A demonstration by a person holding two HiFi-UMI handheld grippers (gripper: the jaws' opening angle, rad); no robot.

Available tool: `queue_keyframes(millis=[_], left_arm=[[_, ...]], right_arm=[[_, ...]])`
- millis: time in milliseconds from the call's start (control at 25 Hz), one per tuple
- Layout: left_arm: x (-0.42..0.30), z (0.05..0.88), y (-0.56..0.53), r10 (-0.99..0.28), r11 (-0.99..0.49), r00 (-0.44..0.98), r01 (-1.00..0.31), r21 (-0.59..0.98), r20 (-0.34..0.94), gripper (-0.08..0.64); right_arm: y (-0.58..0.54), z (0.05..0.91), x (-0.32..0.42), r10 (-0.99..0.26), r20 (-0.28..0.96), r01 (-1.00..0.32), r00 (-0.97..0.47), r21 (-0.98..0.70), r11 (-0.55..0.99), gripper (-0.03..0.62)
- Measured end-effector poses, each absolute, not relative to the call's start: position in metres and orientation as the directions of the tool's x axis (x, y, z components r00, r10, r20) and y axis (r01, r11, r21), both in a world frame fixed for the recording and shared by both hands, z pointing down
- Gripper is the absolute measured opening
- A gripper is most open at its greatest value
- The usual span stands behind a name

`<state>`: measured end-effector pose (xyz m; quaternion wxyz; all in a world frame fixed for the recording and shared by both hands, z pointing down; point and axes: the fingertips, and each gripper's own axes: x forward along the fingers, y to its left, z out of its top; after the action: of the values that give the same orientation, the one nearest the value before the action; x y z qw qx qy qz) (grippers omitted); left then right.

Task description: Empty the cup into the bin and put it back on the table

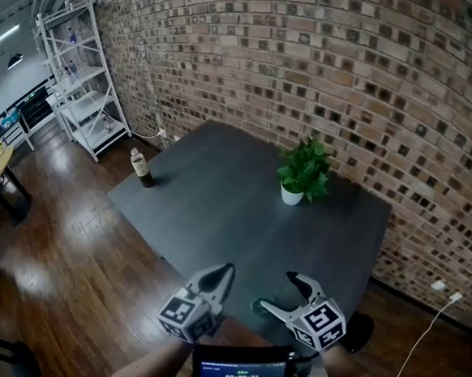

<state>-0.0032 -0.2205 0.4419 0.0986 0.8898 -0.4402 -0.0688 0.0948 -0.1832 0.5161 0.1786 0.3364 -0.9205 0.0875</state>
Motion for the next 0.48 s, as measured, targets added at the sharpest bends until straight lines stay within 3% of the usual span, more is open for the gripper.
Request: queue_keyframes(millis=[40,120,320,400,480], left_arm=[[-0.003,0.435,-0.219,-0.800,-0.590,0.598,-0.773,0.234,-0.043,0.008],[-0.004,0.422,-0.217,-0.811,-0.579,0.581,-0.783,0.227,-0.065,0.008],[-0.011,0.397,-0.204,-0.843,-0.538,0.523,-0.818,0.205,-0.125,0.008],[-0.013,0.395,-0.196,-0.851,-0.525,0.513,-0.824,0.214,-0.113,0.008],[-0.015,0.395,-0.192,-0.855,-0.517,0.510,-0.829,0.212,-0.094,0.008]], right_arm=[[-0.182,0.507,0.096,-0.588,0.375,-0.646,-0.717,-0.040,0.762,0.396],[-0.179,0.486,0.099,-0.595,0.341,-0.644,-0.728,-0.039,0.764,0.300],[-0.169,0.451,0.107,-0.594,0.296,-0.633,-0.748,-0.047,0.773,0.275],[-0.166,0.439,0.112,-0.608,0.273,-0.641,-0.745,-0.043,0.766,0.209],[-0.163,0.430,0.116,-0.621,0.265,-0.653,-0.738,-0.047,0.756,0.193]])
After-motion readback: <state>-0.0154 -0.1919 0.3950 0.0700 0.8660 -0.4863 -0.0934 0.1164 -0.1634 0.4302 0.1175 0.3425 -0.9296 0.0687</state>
